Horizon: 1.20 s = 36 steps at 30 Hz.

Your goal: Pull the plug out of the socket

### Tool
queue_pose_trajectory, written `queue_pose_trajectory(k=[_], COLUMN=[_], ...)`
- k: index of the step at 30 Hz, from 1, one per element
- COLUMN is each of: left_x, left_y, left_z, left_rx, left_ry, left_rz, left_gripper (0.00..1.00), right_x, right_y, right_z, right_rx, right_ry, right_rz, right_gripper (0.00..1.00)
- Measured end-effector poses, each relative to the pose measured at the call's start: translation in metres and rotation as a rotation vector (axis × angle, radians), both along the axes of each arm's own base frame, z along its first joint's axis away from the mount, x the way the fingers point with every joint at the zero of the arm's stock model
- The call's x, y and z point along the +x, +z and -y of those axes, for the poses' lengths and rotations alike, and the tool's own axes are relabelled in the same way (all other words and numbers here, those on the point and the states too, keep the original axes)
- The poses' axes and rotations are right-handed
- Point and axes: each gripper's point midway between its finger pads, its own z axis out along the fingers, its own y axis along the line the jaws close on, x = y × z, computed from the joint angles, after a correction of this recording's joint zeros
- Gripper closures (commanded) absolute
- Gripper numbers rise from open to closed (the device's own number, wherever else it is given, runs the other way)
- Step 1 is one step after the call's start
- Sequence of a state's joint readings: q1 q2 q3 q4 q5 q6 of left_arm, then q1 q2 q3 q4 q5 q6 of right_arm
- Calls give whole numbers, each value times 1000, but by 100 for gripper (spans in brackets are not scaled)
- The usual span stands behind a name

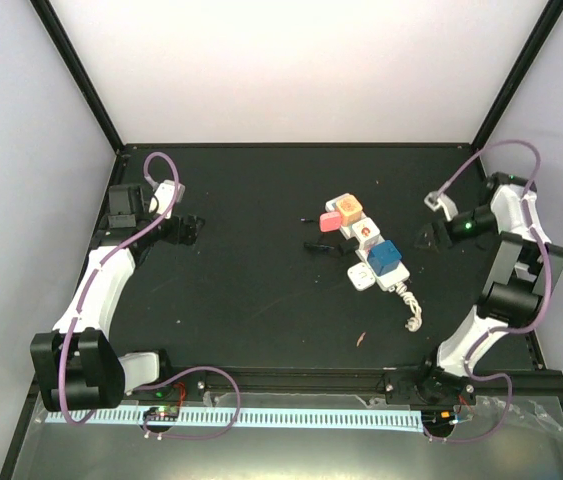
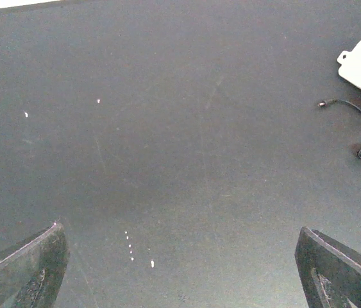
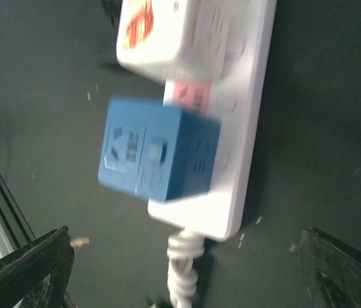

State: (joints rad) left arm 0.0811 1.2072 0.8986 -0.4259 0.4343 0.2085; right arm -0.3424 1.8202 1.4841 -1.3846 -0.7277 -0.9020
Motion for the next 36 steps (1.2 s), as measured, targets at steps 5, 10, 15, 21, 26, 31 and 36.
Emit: queue_pose_trajectory(k=[5,10,15,21,26,31,36], left_x=[0,0,0,1,1,1,2], left_y=[-2,-2,-2,-3,-3,-3,-3], left_z=[2,4,3,1,1,-1,-2], left_rx=[0,0,3,9,11,18,23], left_ry=[-6,-10,-6,1,3,10,16], left_rz=[-6,-6,-6,-6,-7,-7,-8], left_gripper=[1,1,1,1,1,1,1], right_x=[-45,-61,-73,-85,-79,-79,-82], right_y=[-33,-59,-84,-103,-109,-114,-121], right_z=[1,3,-11,-18,-25,-29,-34], right_rx=[-116,-207,-280,-346,-385,-410,-423], right_ry=[53,65,126,158,166,164,170], right_rz=[-35,-15,9,40,81,90,87], right_gripper=[11,19,26,32,40,46,50])
